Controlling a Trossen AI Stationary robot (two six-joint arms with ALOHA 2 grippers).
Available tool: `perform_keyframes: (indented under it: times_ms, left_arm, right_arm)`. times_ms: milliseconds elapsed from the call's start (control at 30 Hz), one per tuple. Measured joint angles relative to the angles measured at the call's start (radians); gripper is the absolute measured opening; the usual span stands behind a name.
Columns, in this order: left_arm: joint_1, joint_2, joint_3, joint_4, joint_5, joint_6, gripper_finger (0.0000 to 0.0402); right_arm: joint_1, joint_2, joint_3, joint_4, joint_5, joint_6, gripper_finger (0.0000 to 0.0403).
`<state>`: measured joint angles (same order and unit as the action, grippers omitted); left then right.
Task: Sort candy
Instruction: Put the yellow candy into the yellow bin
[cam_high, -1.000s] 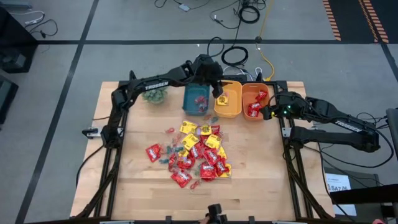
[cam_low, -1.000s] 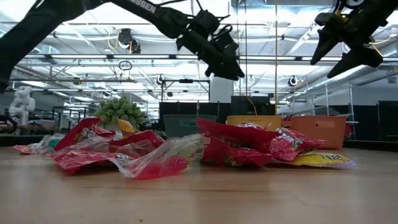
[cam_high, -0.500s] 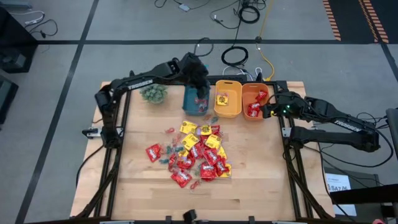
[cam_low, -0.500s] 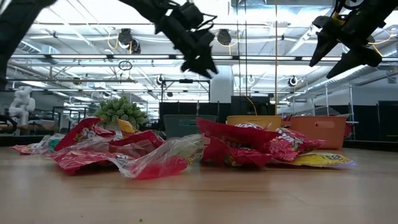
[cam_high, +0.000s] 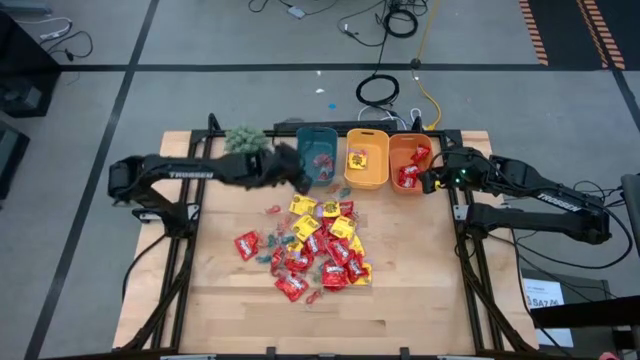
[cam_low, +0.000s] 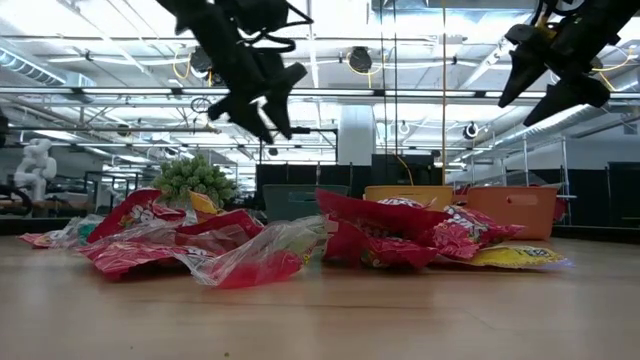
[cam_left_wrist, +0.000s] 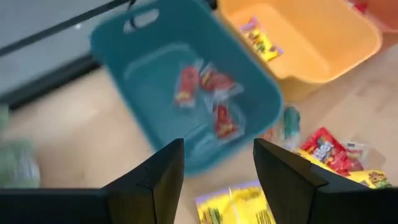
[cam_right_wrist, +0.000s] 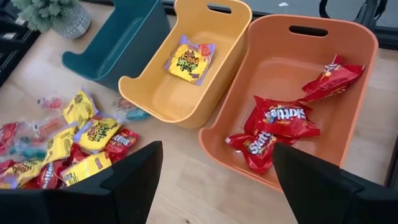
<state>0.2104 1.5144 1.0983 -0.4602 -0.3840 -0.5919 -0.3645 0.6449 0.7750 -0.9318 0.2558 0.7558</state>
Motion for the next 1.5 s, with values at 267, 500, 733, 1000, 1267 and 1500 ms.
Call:
perform_keyframes:
  times_ms: [267, 500, 733, 1000, 1267, 1500]
  left_arm:
    - [-0.182, 0.061, -0.085, 0.056, -0.191, -0.248, 0.0203]
    - [-0.235, 0.203, -0.083, 0.152, -0.191, -0.354, 0.0203]
    - [-0.249, 0.392, -0.083, 0.236, -0.188, -0.421, 0.0203]
    - [-0.266, 0.490, -0.077, 0.300, -0.202, -0.522, 0.0114]
    - [-0.305, 0.347, -0.087, 0.150, -0.164, -0.530, 0.0005]
    - [-0.317, 0.137, -0.084, 0.075, -0.209, -0.456, 0.0003]
  right_arm:
    - [0.000, 0.000, 0.000, -0.001, -0.027, -0.050, 0.0297]
    - [0.000, 0.000, 0.000, -0.002, -0.078, -0.068, 0.0297]
    - [0.000, 0.000, 0.000, -0.002, -0.106, -0.080, 0.0297]
    - [0.000, -0.001, 0.000, -0.001, -0.140, -0.076, 0.0297]
    - [0.000, 0.000, 0.000, -0.001, -0.159, -0.085, 0.0297]
    - [0.000, 0.000, 0.000, 0.003, -0.154, -0.114, 0.0297]
